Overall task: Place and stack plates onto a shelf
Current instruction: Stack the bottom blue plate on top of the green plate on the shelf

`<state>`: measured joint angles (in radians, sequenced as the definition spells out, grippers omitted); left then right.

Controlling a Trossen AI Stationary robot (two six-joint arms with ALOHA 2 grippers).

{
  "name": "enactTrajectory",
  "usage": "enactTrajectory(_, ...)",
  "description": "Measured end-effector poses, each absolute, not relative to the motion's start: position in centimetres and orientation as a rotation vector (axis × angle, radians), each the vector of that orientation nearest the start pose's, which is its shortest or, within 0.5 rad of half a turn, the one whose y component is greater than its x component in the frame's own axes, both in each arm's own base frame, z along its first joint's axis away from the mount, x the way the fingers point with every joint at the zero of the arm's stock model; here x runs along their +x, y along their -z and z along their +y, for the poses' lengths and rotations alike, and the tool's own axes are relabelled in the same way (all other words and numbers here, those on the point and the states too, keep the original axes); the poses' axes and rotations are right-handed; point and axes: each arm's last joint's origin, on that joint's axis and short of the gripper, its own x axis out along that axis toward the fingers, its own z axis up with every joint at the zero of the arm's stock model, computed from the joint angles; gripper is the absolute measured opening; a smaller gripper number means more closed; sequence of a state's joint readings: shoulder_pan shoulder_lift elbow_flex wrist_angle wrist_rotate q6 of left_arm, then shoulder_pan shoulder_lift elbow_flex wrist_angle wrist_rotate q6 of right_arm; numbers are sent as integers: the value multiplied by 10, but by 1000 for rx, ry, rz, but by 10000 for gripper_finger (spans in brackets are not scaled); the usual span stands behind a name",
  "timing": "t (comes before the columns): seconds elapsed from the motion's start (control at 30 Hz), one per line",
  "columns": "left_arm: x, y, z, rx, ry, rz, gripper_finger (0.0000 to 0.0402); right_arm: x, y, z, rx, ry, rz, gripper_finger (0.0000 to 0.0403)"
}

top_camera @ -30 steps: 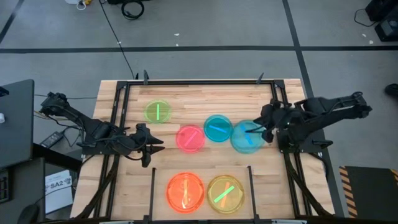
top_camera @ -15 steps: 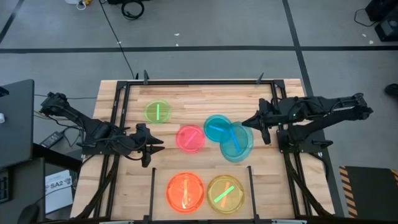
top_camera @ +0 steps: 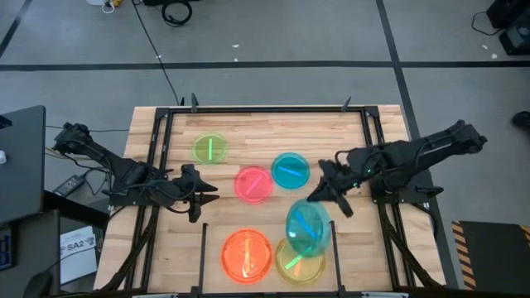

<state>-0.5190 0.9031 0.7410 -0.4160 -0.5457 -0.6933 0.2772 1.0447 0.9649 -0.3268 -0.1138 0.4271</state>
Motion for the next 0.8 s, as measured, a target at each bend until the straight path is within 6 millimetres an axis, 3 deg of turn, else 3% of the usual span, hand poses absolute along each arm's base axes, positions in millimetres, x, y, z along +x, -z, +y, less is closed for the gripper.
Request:
enactTrajectory(0.33,169,-280,-79,-386,-194,461,134,241,-314,97,401,-425,545,9)
enactTrajectory(0.8,169,-280,-79,-386,-194,461,134,262,-281,112,396,-405,680,9)
